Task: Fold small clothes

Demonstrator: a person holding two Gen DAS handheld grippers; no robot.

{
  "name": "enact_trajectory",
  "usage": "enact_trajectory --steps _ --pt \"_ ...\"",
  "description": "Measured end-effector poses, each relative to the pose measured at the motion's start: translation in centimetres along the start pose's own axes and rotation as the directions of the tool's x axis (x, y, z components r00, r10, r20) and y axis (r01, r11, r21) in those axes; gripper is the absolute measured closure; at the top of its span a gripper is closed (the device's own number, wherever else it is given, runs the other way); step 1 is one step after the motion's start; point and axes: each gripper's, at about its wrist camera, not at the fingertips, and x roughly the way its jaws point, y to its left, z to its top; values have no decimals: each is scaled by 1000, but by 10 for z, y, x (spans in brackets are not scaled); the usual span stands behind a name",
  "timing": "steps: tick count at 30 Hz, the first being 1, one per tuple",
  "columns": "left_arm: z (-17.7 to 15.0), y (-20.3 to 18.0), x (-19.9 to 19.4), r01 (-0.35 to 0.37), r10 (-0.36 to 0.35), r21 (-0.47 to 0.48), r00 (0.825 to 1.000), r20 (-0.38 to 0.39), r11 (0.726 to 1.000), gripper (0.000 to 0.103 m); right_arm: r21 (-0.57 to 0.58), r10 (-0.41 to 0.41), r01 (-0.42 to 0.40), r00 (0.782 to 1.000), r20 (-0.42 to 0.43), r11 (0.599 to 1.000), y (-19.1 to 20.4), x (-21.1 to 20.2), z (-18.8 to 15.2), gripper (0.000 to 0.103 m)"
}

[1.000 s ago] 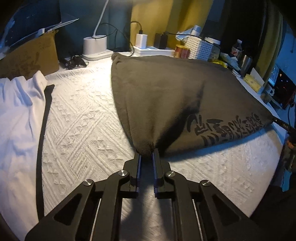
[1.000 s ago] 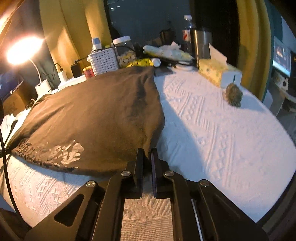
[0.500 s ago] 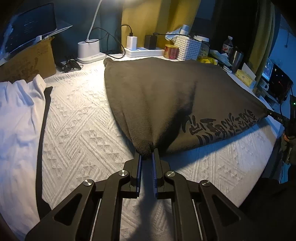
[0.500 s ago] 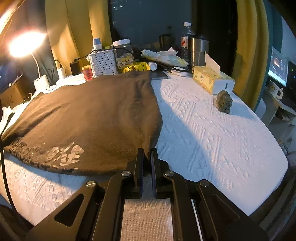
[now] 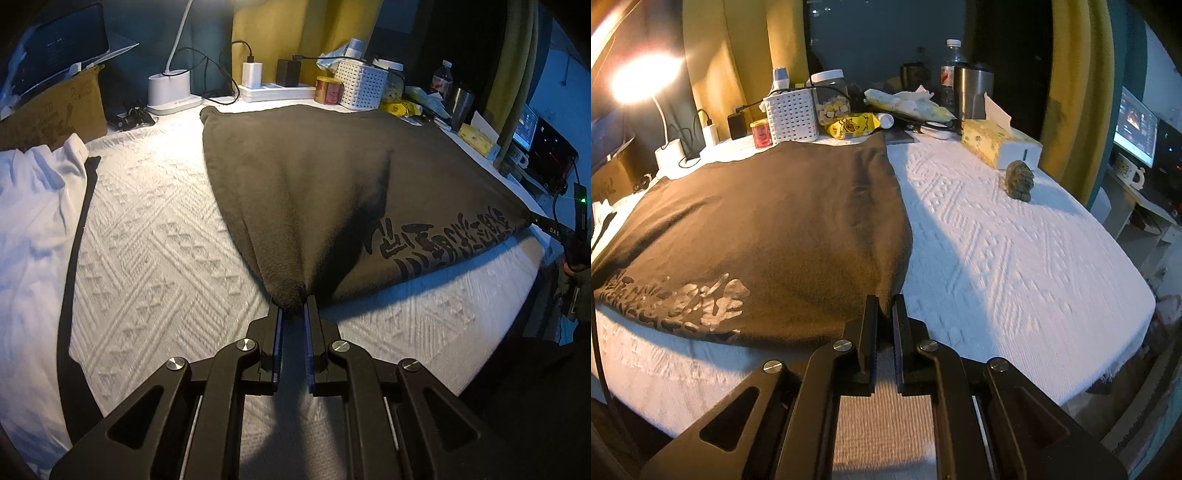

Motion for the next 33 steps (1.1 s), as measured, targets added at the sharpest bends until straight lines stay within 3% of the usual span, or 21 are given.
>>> enact_trajectory --steps 14,18,20,22,29,31,33 --pt "-10 6 -5 23 -24 -34 1000 -17 999 92 -25 -33 32 999 -15 999 2 2 -12 95" --pt "-11 1 -8 -1 1 -2 1000 -23 1000 90 -16 -33 33 999 -20 999 1 2 -12 95" --pt "-9 -2 -12 -50 50 31 999 -12 998 66 3 -27 27 999 -25 1000 -1 2 -11 95" --pt "-7 2 -15 -47 47 20 999 14 999 48 10 -20 20 999 -32 1000 -3 3 -11 95" --pt "14 23 -6 -73 76 -59 996 43 996 45 24 -8 9 999 -54 1000 -5 5 -7 94" --pt "22 28 -2 -86 90 -74 995 46 994 45 28 -8 10 998 -56 1000 -5 5 -6 90" --pt "32 33 4 -91 96 -90 994 49 992 45 33 -15 17 998 -54 999 -6 5 -4 75"
